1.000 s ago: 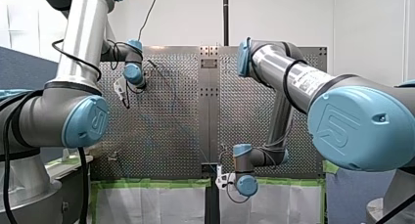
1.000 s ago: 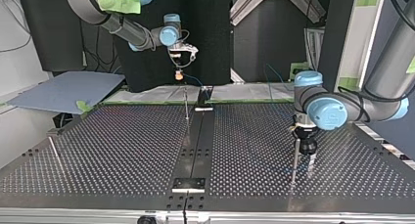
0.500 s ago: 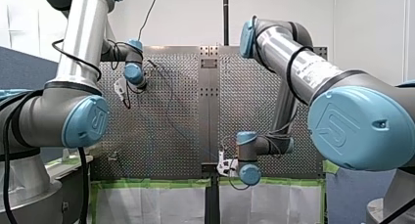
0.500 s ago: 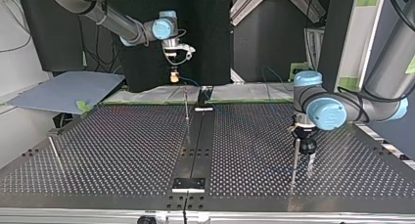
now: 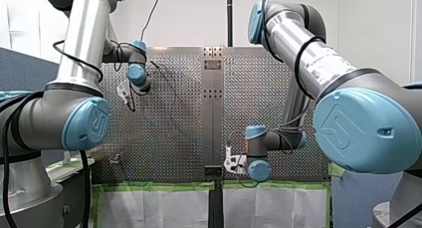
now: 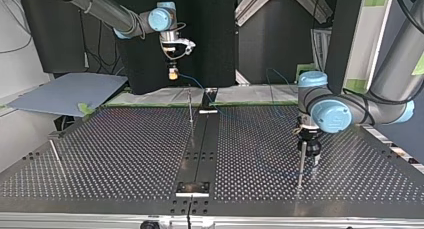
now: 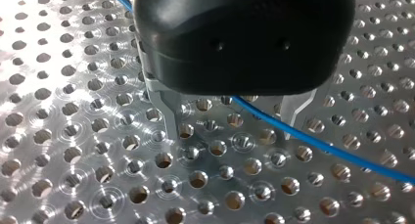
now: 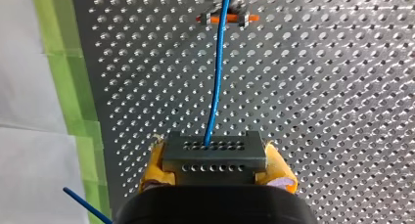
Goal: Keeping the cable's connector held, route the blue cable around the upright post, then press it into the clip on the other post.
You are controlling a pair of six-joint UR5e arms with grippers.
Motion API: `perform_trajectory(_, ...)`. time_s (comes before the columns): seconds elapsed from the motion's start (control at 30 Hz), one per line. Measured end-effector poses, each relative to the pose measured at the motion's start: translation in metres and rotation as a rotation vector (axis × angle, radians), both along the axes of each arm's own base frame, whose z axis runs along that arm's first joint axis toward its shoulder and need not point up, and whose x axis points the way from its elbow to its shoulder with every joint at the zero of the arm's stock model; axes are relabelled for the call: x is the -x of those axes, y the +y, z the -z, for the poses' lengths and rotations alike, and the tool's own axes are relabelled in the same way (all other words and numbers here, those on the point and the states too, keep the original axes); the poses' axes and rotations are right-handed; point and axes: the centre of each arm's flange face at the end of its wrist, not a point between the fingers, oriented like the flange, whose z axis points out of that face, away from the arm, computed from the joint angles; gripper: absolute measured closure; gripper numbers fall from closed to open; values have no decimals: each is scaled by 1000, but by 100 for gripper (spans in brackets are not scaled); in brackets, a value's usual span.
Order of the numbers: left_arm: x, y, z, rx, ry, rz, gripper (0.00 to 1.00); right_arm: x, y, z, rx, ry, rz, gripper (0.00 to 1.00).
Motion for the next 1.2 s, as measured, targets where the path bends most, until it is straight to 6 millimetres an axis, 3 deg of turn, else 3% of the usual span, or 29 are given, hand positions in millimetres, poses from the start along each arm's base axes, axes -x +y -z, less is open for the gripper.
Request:
perform_trajectory(0.93,27,25,50,279,-37,16,1,3,3,2,-2,10,-2,100)
perform_trajectory(1.2,45,33,49,356,-97,26,1,2,3,2,1,7,-3,100)
